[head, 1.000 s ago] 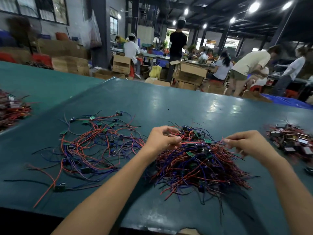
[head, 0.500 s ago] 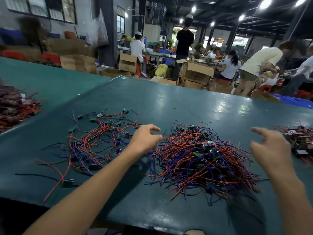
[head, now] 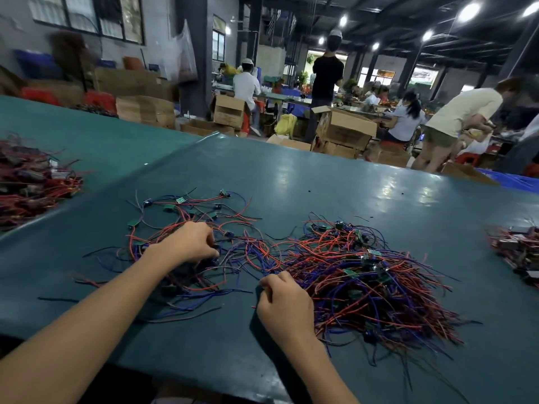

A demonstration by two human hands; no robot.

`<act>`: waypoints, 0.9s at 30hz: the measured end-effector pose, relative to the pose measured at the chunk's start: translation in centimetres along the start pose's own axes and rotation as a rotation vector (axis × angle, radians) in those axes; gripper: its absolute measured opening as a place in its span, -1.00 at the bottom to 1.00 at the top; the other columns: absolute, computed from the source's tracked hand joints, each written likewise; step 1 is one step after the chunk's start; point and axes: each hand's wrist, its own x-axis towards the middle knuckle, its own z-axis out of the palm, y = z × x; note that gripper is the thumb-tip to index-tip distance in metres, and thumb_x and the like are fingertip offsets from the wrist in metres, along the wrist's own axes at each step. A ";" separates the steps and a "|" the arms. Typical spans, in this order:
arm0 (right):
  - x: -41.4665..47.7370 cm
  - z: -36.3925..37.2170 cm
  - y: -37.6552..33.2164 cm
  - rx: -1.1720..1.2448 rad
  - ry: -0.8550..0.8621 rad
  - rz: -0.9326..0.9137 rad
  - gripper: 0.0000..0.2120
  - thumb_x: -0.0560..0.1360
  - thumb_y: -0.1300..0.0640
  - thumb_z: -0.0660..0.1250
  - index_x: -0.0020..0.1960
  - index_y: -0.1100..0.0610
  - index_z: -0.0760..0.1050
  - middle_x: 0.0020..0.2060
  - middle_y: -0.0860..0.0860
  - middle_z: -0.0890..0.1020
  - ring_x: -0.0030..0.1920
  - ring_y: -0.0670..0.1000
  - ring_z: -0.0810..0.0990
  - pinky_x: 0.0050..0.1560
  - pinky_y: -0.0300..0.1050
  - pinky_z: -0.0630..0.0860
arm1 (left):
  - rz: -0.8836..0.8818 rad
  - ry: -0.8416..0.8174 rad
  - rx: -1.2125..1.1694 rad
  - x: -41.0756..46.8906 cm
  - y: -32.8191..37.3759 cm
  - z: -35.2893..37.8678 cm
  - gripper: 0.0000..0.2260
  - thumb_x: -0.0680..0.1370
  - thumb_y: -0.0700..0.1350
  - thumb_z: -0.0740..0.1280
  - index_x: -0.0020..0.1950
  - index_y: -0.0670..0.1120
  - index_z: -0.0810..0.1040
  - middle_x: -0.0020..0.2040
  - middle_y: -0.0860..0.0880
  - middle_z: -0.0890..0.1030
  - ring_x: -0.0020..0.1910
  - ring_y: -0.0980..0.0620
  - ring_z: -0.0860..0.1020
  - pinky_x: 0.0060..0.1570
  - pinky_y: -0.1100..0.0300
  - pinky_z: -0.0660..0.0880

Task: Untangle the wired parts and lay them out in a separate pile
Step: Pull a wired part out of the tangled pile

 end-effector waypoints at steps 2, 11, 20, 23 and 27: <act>-0.1 0.3 0.1 -0.021 0.008 -0.025 -0.80 0.57 0.03 0.20 0.08 -0.03 0.58 0.02 -0.08 0.52 -0.04 0.06 0.58 -0.18 -0.10 0.38 | 0.014 0.039 -0.051 -0.2 0.0 -0.2 -0.70 0.54 0.05 0.44 0.18 -0.09 0.69 0.06 -0.08 0.71 0.03 -0.03 0.64 0.09 0.14 0.57; -0.7 0.6 0.8 0.058 0.071 -0.054 -0.81 0.57 0.08 0.24 0.08 -0.05 0.61 0.00 -0.12 0.54 -0.03 0.02 0.56 -0.14 -0.09 0.40 | 0.234 0.444 -0.482 -1.6 2.2 -4.4 -0.81 0.46 -0.09 0.54 0.05 -0.02 0.67 -0.07 0.04 0.68 -0.09 0.11 0.64 0.03 0.23 0.54; -0.9 0.4 1.2 0.519 0.470 -0.381 -0.78 0.50 0.27 0.32 0.08 0.16 0.68 -0.08 -0.06 0.66 -0.10 -0.10 0.66 -0.09 -0.21 0.58 | 0.273 -0.027 -1.384 -2.8 6.3 -3.4 -0.79 0.38 -0.26 0.55 -0.06 -0.18 0.58 -0.20 -0.12 0.64 -0.27 -0.02 0.66 -0.31 0.15 0.61; 0.0 0.2 1.0 0.705 0.384 -0.200 -0.77 0.57 0.16 0.31 0.15 0.09 0.68 -0.09 -0.11 0.67 -0.15 -0.02 0.68 -0.10 0.01 0.63 | 0.167 -0.184 -1.524 -3.2 7.1 0.5 -0.73 0.32 -0.19 0.53 -0.09 -0.15 0.52 -0.17 -0.15 0.67 -0.36 0.06 0.61 -0.53 0.31 0.42; 1.8 -1.5 -0.6 0.969 0.140 0.122 -0.77 0.65 0.09 0.32 0.27 0.05 0.63 -0.12 -0.03 0.69 -0.21 -0.04 0.61 -0.09 0.11 0.63 | 0.097 -0.394 -1.697 -4.0 8.0 3.9 -0.87 0.50 -0.11 0.41 -0.09 -0.07 0.47 -0.26 0.04 0.58 -0.56 0.23 0.30 -0.65 0.39 0.15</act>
